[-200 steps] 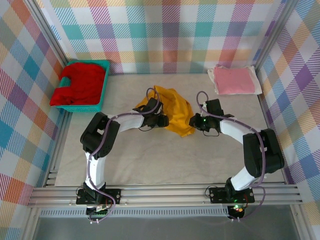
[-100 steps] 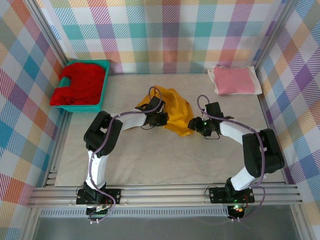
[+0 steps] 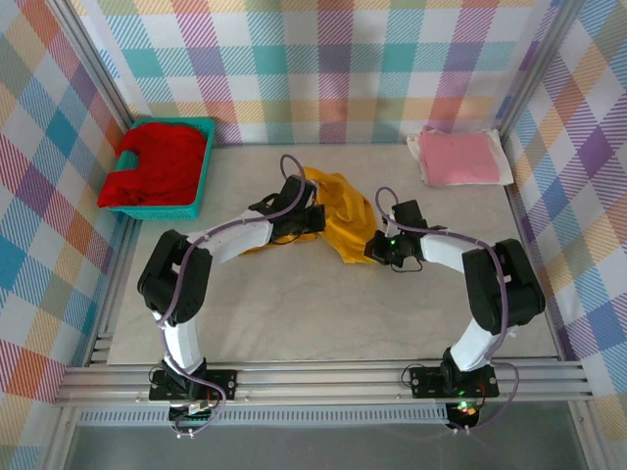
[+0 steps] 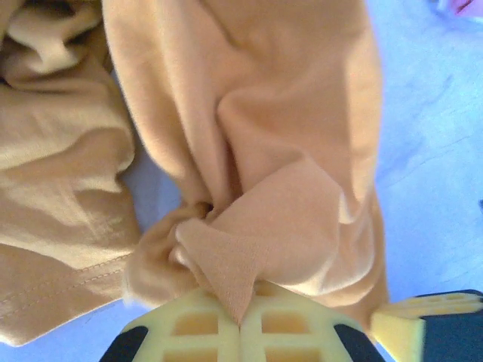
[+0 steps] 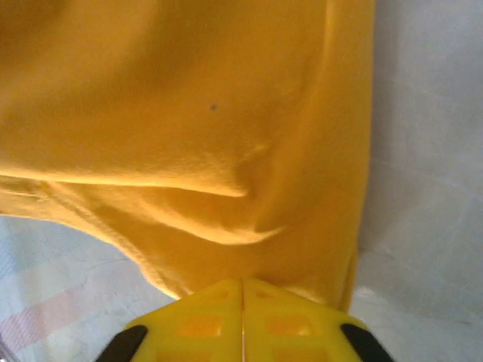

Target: Fold and stack the t-shirts

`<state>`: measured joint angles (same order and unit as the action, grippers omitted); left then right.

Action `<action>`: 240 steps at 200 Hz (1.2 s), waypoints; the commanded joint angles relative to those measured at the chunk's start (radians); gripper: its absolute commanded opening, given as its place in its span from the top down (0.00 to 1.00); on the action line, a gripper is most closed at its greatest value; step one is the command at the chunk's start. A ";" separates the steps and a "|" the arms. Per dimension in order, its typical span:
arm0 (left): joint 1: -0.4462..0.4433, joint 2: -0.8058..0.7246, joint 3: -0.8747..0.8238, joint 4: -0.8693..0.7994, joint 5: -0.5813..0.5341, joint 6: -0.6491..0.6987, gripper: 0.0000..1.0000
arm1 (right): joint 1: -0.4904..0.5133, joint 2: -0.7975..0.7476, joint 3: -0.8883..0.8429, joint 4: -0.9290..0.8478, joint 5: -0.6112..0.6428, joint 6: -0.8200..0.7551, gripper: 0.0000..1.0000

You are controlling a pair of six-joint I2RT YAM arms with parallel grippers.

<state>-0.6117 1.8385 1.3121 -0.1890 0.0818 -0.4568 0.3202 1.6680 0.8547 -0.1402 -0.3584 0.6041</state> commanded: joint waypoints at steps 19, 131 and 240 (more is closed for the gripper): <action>0.000 -0.145 -0.063 -0.012 -0.063 -0.007 1.00 | -0.001 -0.139 -0.002 -0.006 0.031 0.000 0.86; 0.001 -0.179 -0.056 -0.052 -0.076 0.012 1.00 | 0.087 0.107 0.001 0.259 -0.167 0.124 0.53; 0.015 -0.464 -0.027 -0.185 -0.173 0.098 1.00 | 0.092 -0.345 0.065 0.001 0.059 -0.052 1.00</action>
<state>-0.6048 1.5085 1.2308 -0.2806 -0.0437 -0.4294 0.4072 1.5009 0.8627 -0.0189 -0.3485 0.6483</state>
